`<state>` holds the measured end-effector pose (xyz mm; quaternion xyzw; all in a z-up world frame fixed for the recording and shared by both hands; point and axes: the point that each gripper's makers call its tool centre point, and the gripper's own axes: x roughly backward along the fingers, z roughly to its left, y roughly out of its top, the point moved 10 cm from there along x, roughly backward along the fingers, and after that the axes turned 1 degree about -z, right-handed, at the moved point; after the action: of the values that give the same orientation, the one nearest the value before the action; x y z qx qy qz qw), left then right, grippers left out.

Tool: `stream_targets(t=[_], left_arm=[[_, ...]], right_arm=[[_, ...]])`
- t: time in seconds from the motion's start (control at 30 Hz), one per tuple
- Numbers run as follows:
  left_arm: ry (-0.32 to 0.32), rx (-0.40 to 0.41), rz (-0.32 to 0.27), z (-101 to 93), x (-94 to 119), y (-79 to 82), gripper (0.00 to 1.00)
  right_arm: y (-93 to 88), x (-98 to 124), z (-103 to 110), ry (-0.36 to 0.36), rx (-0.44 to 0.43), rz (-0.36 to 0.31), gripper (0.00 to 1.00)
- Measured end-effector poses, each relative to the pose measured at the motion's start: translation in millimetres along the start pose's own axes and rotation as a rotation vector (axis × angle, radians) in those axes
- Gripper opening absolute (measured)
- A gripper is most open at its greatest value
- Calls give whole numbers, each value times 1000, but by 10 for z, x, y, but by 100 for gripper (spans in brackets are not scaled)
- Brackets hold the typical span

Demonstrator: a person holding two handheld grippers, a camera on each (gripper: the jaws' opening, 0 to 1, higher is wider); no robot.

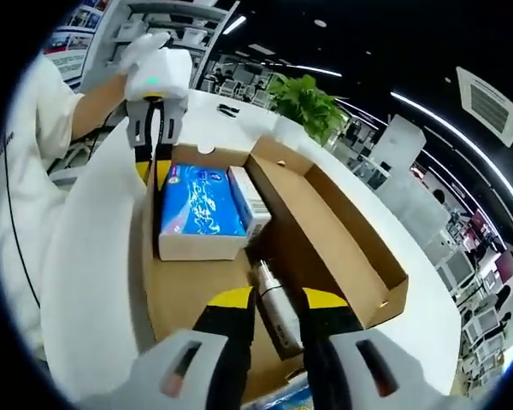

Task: Operate the shoe box by opening the lid, removing the specified soft item, and placing it in the target area until the item is outside and the box remains undamaged.

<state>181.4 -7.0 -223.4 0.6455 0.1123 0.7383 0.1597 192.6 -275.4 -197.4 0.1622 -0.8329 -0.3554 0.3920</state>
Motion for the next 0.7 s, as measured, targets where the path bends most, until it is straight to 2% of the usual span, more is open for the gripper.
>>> stream_targets(t=[0.1, 0.27, 0.37, 0.47, 0.63, 0.7], left_arm=[[0, 0, -2, 1, 1, -2, 4], [5, -4, -4, -8, 1, -5, 4], [3, -4, -4, -7, 2, -6, 4], [-4, 0, 2, -2, 1, -5, 4], [1, -1, 1, -13, 2, -10, 4], [-2, 0, 5, -12, 2, -9, 3]], right_arm=[[11, -20, 34, 12, 12, 15, 21], [5, -94, 52, 22, 95, 114, 22], [41, -154, 42, 15, 107, 115, 23], [24, -158, 8, 39, 97, 128, 23], [4, -183, -25, 88, 61, 91, 22], [-19, -219, -42, 87, 57, 101, 22]])
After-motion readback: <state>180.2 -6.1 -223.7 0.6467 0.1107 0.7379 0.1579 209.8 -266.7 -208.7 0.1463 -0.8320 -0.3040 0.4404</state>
